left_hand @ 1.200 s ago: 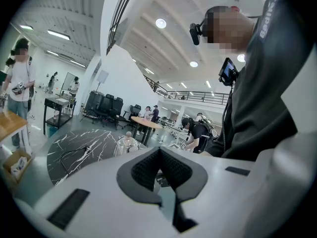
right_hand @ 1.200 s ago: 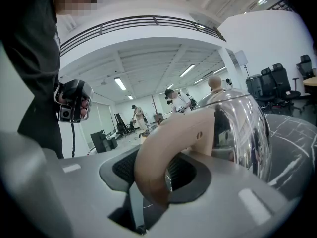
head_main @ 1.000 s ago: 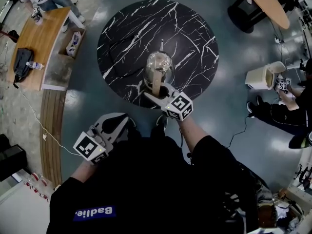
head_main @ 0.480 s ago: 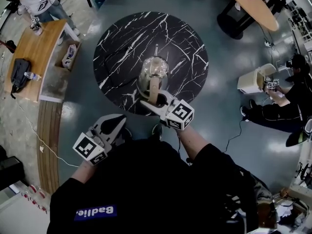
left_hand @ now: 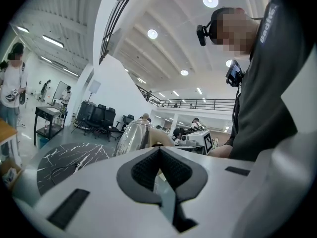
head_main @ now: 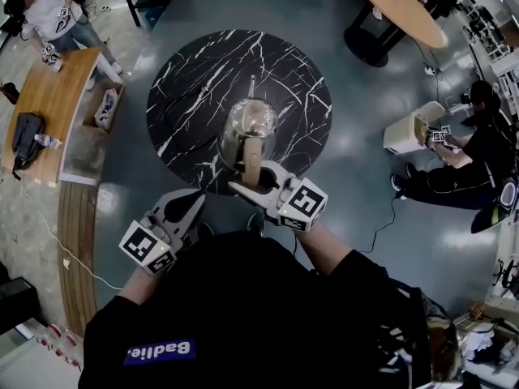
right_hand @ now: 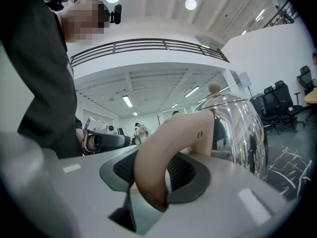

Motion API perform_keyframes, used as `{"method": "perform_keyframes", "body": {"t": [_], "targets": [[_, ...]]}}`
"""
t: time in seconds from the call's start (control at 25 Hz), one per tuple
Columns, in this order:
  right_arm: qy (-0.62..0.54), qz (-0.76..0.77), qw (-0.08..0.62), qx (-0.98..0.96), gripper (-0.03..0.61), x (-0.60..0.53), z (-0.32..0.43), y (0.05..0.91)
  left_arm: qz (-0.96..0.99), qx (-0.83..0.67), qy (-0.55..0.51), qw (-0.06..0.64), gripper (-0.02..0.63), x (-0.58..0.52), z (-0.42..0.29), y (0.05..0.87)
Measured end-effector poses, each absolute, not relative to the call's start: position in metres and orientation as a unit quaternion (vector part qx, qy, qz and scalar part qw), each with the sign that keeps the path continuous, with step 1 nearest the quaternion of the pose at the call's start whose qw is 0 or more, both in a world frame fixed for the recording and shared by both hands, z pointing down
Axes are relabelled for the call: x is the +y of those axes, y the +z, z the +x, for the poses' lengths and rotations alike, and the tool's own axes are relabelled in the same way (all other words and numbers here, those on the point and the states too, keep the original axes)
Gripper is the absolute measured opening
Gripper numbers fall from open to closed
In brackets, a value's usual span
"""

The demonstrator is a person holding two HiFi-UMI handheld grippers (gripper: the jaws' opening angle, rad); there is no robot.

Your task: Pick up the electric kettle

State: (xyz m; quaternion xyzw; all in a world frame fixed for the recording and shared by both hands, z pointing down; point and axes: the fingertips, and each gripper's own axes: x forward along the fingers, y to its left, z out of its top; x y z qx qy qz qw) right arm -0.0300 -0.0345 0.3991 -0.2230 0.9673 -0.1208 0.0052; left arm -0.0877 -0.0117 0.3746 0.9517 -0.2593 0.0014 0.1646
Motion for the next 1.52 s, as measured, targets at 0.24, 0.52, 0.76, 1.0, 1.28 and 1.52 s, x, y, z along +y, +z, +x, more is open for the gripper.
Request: {"method": "perform_keyframes", "body": {"t": [0.24,0.52,0.76,1.0,1.28,1.52], "targets": [[-0.124,-0.232,0.006,0.965,0.141,-0.014,-0.024,0.386,0.956,-0.243,-0.002,0.162,0.006,-0.005,-0.080,0.372],[-0.115,-0.249,0.016,0.962,0.140,0.004,-0.017,0.375,0.962,-0.227,-0.002,0.155,0.006,0.001,-0.070,0.370],[-0.112,-0.266,0.023,0.957,0.140,0.008,-0.010,0.369,0.965,-0.213,0.000,0.151,0.006,0.004,-0.063,0.368],[-0.103,-0.273,0.019,0.956,0.138,0.011,-0.005,0.364,0.967,-0.205,0.002,0.148,0.006,0.007,-0.059,0.365],[-0.099,-0.275,0.011,0.956,0.138,0.014,-0.003,0.365,0.968,-0.202,0.005,0.146,0.006,0.008,-0.057,0.364],[-0.101,-0.277,0.024,0.955,0.138,0.014,-0.004,0.358,0.970,-0.197,0.006,0.146,0.006,0.009,-0.055,0.364]]}}
